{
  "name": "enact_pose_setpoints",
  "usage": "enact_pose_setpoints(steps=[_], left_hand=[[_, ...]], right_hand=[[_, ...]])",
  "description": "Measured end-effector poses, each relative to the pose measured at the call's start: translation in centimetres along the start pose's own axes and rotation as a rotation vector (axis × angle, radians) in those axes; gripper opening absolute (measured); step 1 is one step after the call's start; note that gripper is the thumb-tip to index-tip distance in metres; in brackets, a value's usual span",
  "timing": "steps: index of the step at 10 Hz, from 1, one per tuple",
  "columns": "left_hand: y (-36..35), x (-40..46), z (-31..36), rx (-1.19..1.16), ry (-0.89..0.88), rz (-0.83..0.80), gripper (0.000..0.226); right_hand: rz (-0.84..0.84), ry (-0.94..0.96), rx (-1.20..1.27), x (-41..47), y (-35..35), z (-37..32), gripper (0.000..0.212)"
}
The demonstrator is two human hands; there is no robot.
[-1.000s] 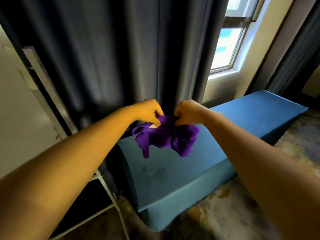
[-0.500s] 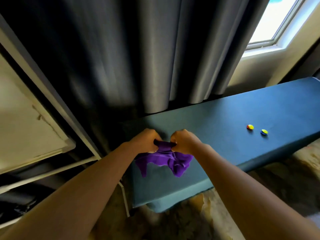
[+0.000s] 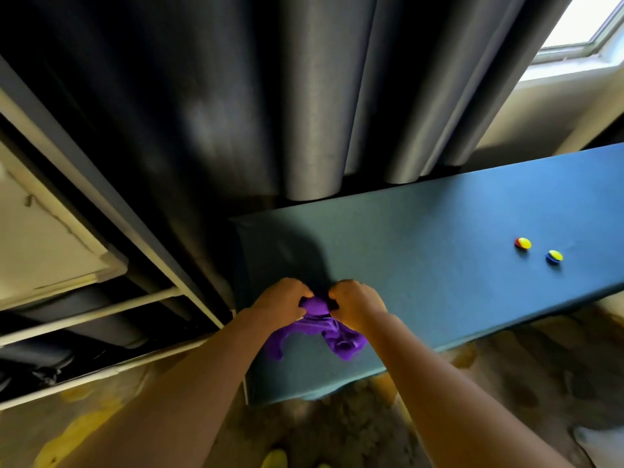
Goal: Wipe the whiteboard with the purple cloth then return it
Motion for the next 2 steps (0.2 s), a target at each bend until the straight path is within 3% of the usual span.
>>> enact_pose_setpoints(steps=[2], left_hand=[[2.1, -1.0, 1.1, 0.006, -0.015, 0.041, 0.045]], right_hand=[[0.002, -0.010, -0.012, -1.1, 2.5, 0.0, 0.032]])
Point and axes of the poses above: each hand's wrist, its own x-axis towards the middle knuckle, its own y-axis out of the back of the hand, z = x × y, the point moved 8 cm from there along x, towards the middle knuckle, and after that the axes turned 10 degrees about -y, right-handed, at the moved point
